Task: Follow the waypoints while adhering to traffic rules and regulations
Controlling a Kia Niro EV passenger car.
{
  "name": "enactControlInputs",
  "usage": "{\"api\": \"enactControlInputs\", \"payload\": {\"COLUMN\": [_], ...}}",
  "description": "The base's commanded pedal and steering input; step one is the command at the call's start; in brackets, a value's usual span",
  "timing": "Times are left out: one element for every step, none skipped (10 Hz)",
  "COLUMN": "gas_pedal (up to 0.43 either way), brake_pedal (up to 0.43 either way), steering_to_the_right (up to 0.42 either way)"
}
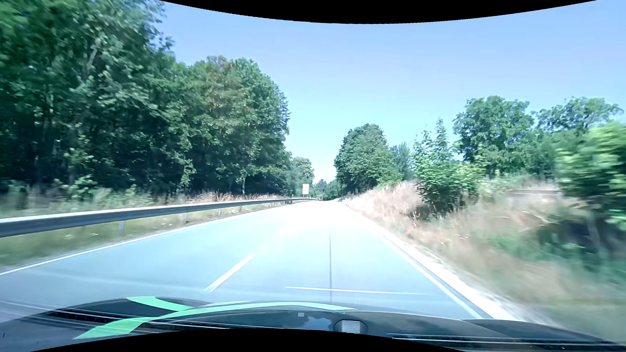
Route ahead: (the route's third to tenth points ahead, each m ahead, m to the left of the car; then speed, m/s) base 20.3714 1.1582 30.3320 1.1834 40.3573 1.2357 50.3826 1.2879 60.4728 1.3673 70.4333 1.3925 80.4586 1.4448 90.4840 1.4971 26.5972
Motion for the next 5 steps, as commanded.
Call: {"api": "enactControlInputs", "payload": {"gas_pedal": [0.331, 0.331, 0.331, 0.331, 0.319], "brake_pedal": [0.0, 0.0, 0.0, 0.0, 0.0], "steering_to_the_right": [0.0, -0.001, -0.001, -0.001, -0.001]}}
